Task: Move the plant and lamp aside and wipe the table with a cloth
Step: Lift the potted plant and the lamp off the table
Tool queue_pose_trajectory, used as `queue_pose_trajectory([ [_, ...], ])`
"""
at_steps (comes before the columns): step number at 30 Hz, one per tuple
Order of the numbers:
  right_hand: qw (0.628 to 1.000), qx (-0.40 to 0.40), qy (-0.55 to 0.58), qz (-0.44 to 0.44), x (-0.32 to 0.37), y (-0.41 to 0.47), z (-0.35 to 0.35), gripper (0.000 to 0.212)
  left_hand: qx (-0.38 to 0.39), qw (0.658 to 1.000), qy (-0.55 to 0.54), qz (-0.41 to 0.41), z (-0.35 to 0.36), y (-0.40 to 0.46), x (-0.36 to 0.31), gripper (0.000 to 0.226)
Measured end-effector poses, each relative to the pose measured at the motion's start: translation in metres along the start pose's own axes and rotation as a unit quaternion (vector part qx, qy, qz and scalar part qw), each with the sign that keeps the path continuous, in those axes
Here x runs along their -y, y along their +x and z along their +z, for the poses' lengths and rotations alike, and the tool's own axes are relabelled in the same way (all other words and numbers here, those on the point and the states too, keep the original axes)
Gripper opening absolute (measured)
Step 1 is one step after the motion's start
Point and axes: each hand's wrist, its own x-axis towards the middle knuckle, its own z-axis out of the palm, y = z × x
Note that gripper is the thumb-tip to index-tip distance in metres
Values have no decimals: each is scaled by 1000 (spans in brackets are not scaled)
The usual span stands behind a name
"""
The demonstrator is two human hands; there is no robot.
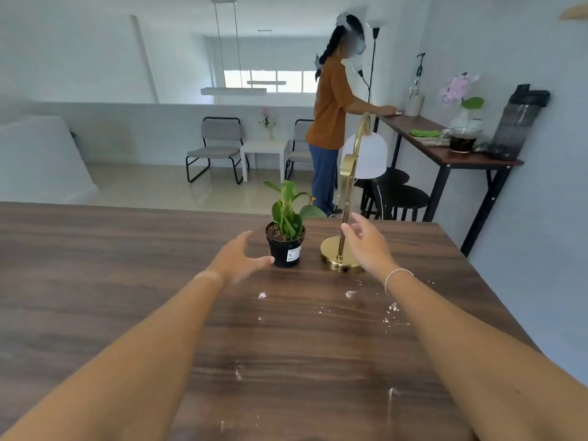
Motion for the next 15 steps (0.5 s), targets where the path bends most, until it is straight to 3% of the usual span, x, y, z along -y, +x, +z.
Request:
queue_pose_trajectory([
  [4, 998, -14, 49, -26, -6, 24, 6, 50, -14, 998, -54, -35, 14, 22, 3, 97],
  [8, 991, -15, 120, -48, -3, 41, 14, 24, -4, 996, -81, -38, 30, 43, 3, 104],
  [15, 971, -73, 204, -105, 10, 51, 23, 21, -15, 985, -171, -9, 42, 66, -4, 85],
])
